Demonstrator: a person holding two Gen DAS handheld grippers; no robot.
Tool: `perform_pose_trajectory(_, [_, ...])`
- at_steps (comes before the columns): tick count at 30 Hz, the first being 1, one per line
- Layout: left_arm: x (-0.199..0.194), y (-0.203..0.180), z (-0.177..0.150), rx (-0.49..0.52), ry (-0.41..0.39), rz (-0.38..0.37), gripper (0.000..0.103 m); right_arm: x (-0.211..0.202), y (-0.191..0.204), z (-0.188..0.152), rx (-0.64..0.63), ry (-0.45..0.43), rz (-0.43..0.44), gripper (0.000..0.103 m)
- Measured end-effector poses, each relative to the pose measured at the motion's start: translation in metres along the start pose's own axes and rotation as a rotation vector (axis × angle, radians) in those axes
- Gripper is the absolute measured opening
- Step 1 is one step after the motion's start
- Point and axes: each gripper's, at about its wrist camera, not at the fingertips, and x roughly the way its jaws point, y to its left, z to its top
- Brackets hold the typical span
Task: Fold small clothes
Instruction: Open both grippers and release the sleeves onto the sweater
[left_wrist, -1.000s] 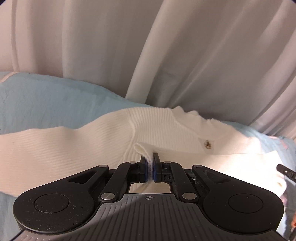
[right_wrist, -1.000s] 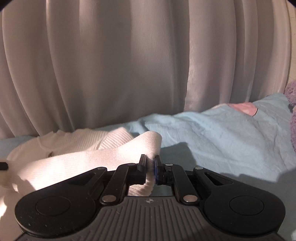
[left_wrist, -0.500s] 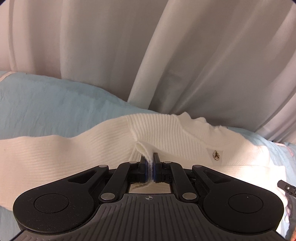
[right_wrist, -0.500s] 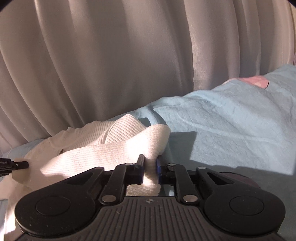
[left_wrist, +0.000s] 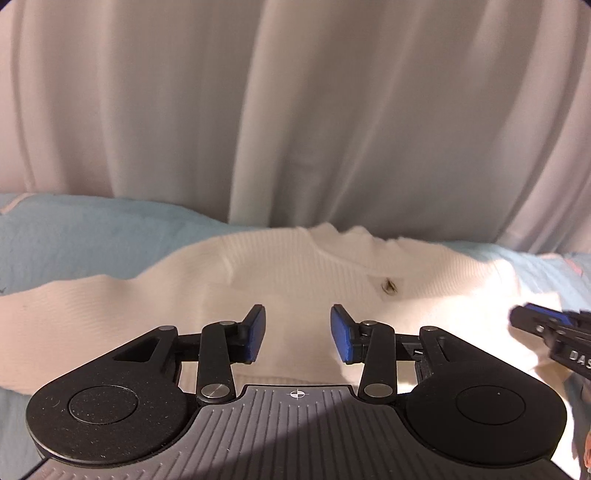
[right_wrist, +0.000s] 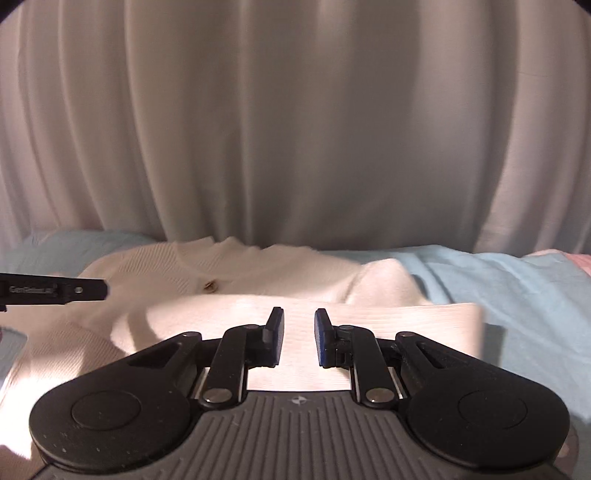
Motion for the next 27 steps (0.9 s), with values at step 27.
perform_pose_trajectory(27, [0.019,-0.012,-0.015,0.009,0.028,0.023,0.074,-0.029,-0.026,-0.044,-0.193,0.015,-0.197,0.023])
